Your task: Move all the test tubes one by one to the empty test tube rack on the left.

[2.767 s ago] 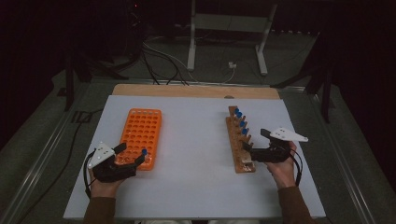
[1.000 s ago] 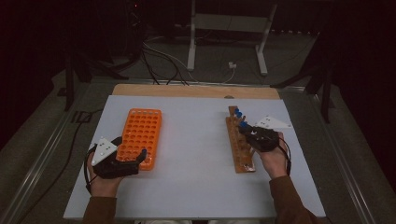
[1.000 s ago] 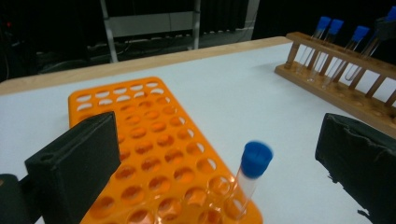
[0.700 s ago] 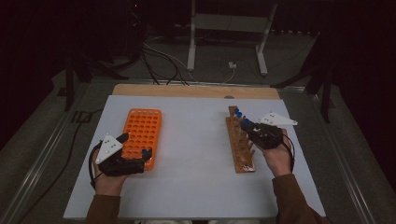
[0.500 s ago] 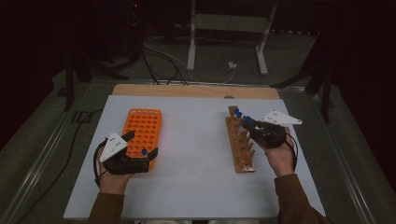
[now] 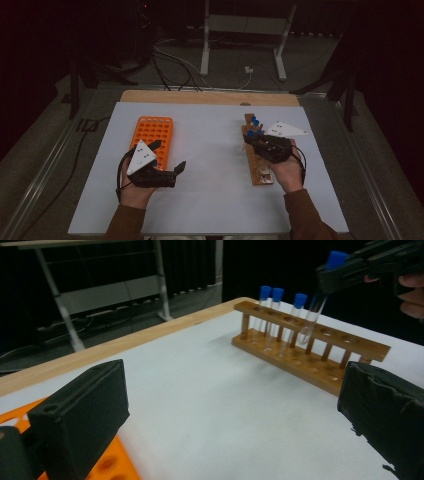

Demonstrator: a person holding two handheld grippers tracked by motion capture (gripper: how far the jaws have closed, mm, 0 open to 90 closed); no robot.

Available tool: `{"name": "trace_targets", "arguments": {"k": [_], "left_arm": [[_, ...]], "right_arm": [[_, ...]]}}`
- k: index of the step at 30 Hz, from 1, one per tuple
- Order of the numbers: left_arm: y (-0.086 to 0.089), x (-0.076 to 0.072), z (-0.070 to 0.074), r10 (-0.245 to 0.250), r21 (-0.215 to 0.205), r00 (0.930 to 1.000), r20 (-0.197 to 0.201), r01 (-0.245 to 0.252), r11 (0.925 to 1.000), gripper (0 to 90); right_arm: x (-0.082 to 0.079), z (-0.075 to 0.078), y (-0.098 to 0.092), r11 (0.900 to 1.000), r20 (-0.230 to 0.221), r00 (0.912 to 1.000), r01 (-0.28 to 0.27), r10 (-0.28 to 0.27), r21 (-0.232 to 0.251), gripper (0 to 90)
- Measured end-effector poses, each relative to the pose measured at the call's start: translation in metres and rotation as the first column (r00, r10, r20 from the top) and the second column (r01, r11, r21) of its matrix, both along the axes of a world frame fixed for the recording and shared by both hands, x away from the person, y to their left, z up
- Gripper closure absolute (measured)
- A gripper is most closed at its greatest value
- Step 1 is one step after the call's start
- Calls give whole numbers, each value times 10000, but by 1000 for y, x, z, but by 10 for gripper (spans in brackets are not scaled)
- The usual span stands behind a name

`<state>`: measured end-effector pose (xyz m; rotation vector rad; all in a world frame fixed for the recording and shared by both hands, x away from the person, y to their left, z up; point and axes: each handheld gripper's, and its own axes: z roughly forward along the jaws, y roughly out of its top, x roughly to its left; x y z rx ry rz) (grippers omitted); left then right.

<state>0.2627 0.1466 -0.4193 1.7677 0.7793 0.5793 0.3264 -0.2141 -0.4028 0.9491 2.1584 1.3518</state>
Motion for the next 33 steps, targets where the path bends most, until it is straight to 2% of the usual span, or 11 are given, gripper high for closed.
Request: {"name": "trace_targets", "arguments": {"k": [3, 7, 9, 16, 22, 26, 29, 33], "left_arm": [[-9, 1, -1, -223, 106, 9997, 83, 222, 9997, 9], [-19, 3, -3, -583, -74, 9983, 76, 583, 9983, 14], [-25, 4, -4, -693, -2, 9976, 12, 693, 9976, 19], [-48, 13, -8, -814, 202, 9939, -742, 831, 9963, 66], [-66, 20, -15, -916, 560, 9911, -963, 973, 9937, 93], [-74, 23, -19, -1036, 634, 9893, -1030, 1105, 9919, 186], [-76, 24, -21, -1317, 605, 9855, -1065, 1387, 9885, 366], [-79, 25, -24, -1506, 863, 9817, -1169, 1611, 9832, 505]], "right_arm": [[-2, -1, 10, 9996, -107, 9996, -271, 271, 40, 766], [-5, -4, 22, 9985, -236, 9982, -553, 554, 41, 766], [-6, -6, 28, 9975, -306, 9971, -698, 701, 95, 766], [-9, -10, 43, 9924, -582, 9914, -1151, 1176, 443, 766], [-12, -13, 54, 9870, -719, 9854, -1501, 1540, 570, 766], [-16, -13, 62, 9827, -749, 9813, -1727, 1775, 661, 766], [-17, -13, 67, 9794, -759, 9783, -1873, 1930, 757, 766], [-19, -13, 70, 9763, -745, 9757, -1997, 2059, 828, 766]]}}
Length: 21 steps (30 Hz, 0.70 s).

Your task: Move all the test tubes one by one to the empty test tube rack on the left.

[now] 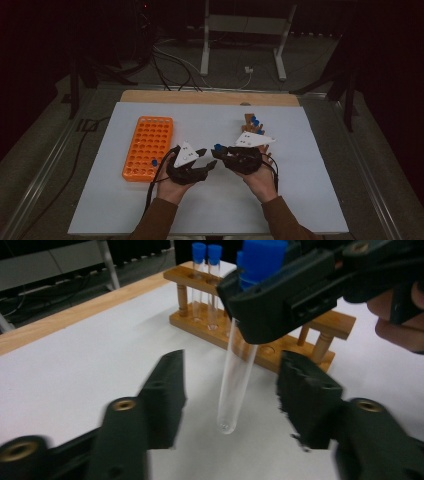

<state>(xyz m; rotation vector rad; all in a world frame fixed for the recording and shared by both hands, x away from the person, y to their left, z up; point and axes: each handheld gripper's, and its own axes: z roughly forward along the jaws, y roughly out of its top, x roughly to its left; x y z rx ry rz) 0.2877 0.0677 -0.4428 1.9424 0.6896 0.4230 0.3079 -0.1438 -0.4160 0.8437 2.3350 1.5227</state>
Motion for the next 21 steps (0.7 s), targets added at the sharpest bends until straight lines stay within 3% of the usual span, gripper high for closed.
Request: {"name": "trace_targets", "arguments": {"k": [7, 17, 21], "left_arm": [[1, 3, -1, -149, -136, 9998, -108, 147, 9998, 701], [0, 3, -3, -343, -12, 9993, -168, 343, 9994, 778], [2, 5, -3, -203, -41, 9995, -252, 202, 9998, 780]], "right_arm": [[-1, 0, 3, 9999, -75, 9999, -106, 106, 81, 766], [0, -3, 6, 9998, -158, 9997, -196, 197, 102, 754], [0, -2, 4, 9998, -162, 9998, -143, 146, 171, 638]]}}
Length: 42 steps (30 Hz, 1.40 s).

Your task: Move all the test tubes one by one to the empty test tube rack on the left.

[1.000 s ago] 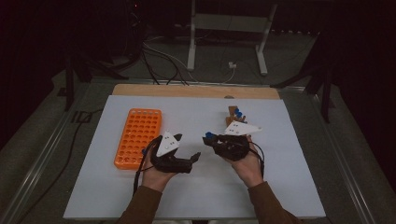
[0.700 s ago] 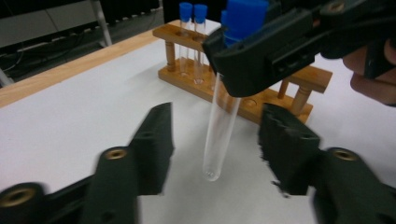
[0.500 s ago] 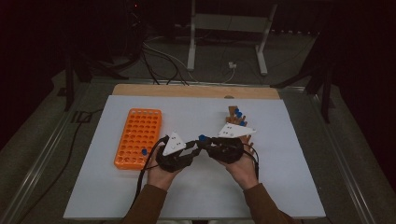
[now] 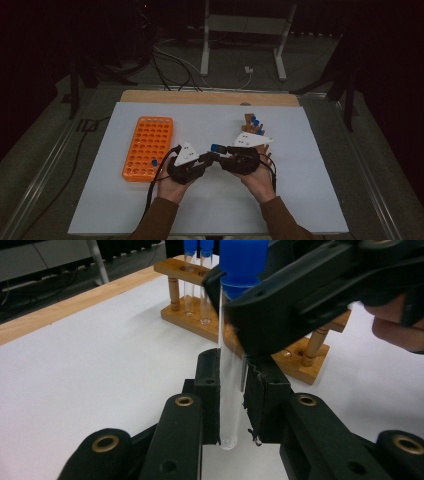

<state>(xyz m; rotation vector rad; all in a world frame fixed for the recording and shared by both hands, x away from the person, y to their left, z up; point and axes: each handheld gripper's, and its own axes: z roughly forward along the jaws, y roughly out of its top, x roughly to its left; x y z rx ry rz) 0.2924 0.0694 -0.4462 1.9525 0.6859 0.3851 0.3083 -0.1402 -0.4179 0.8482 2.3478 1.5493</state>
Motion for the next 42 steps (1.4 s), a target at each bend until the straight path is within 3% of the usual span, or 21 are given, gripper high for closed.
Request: {"name": "trace_targets", "arguments": {"k": [8, 12, 15, 20, 25, 35, 42], "left_arm": [[6, 1, -2, 338, -189, 9991, -255, -343, 9992, 783], [12, 1, 0, 465, -279, 9986, -269, -472, 9985, 783], [18, 0, 4, 564, -442, 9981, -259, -575, 9974, 783], [29, -3, 9, 747, -654, 9970, -223, -760, 9950, 783], [41, -5, 15, 920, -856, 9956, -177, -932, 9920, 783], [62, -9, 34, 1160, -1179, 9931, 182, -1131, 9866, 782], [85, -9, 44, 1689, -1287, 9846, 459, -1619, 9784, 783]], "right_arm": [[2, 1, -9, 9998, -42, 9999, 157, -156, 80, 420], [3, 0, -15, 9991, 67, 9991, 416, -415, -106, 286], [4, -1, -18, 9960, 137, 9968, 792, -787, -411, 159], [5, -4, -26, 9889, 219, 9904, 1372, -1361, -572, 47], [6, -6, -35, 9823, 278, 9842, 1763, -1748, -641, 0], [4, -7, -51, 9745, 427, 9761, 2156, -2132, -629, 0], [0, -8, -61, 9731, 467, 9742, 2234, -2210, -564, 0]]}}
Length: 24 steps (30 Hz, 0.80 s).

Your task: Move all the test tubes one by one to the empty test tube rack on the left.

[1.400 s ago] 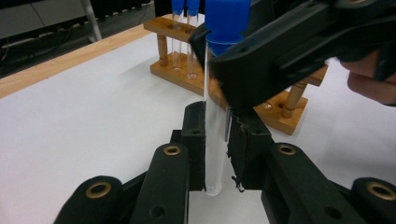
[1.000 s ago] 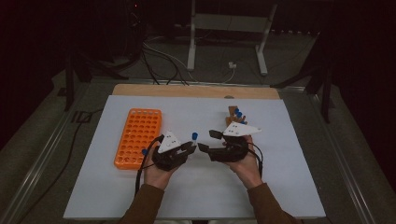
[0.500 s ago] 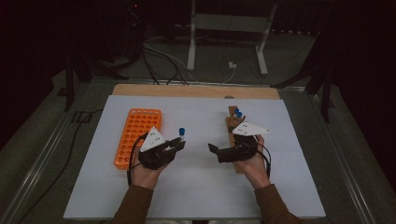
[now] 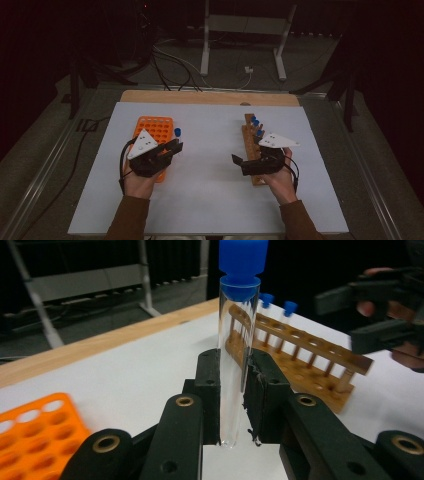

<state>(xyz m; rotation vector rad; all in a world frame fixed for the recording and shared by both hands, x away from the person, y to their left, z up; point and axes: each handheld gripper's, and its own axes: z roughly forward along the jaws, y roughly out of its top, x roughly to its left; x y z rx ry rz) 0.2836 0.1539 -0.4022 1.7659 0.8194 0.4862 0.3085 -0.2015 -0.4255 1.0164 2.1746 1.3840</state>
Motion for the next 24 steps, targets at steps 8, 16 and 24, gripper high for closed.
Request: {"name": "trace_targets", "arguments": {"k": [8, 16, 24], "left_arm": [[27, 3, 3, 670, 21, 9977, 78, -670, 9977, 782], [46, 3, -1, 1142, -33, 9934, 46, -1142, 9935, 782], [60, 1, -10, 1405, 78, 9901, -49, -1405, 9901, 782]], "right_arm": [[-2, 0, -13, 9997, 69, 9997, 250, -250, 74, 0], [-3, 0, -23, 9991, 58, 9991, 413, -413, 22, 0], [-5, -1, -34, 9982, 15, 9983, 579, -579, 156, 0]]}}
